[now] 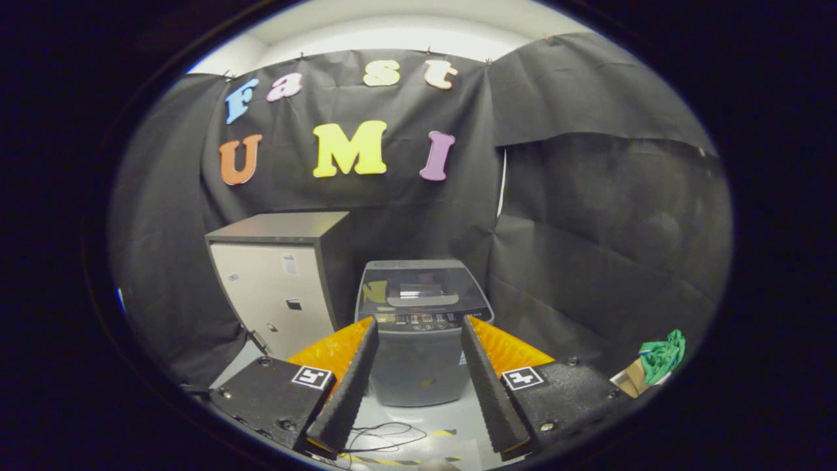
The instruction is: Put the clothes into the washing machine and then close the washing machine lid.
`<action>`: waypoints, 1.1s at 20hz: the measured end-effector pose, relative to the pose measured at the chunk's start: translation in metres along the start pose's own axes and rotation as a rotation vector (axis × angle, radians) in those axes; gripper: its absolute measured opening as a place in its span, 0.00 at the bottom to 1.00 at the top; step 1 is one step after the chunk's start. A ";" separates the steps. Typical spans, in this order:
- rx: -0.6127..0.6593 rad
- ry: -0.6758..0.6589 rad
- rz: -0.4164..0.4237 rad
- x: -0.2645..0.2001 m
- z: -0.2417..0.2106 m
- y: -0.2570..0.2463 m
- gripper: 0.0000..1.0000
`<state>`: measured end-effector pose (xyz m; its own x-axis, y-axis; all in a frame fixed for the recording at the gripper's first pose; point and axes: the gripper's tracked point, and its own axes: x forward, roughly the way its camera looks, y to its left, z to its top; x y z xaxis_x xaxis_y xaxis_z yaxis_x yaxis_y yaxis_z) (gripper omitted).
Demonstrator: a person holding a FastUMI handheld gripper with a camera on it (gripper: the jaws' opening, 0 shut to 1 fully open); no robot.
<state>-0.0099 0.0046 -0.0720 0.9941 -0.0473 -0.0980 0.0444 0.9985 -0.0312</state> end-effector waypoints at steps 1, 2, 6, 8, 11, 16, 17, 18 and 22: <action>-0.011 -0.014 0.008 -0.011 0.004 0.001 0.81; -0.019 -0.014 0.016 -0.021 0.005 0.004 0.83; -0.026 -0.040 0.032 -0.043 0.009 0.007 0.89; 0.025 -0.042 0.032 -0.049 0.011 0.008 0.90; 0.036 -0.045 0.038 -0.038 0.016 0.006 0.90; 0.030 -0.073 0.044 -0.036 0.025 0.004 0.90; 0.028 -0.071 0.047 -0.035 0.024 0.004 0.90; 0.025 -0.069 0.050 -0.034 0.021 0.004 0.90; 0.029 -0.051 0.045 -0.029 0.015 0.003 0.90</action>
<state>-0.0373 0.0092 -0.0548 0.9988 -0.0016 -0.0479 0.0016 1.0000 0.0013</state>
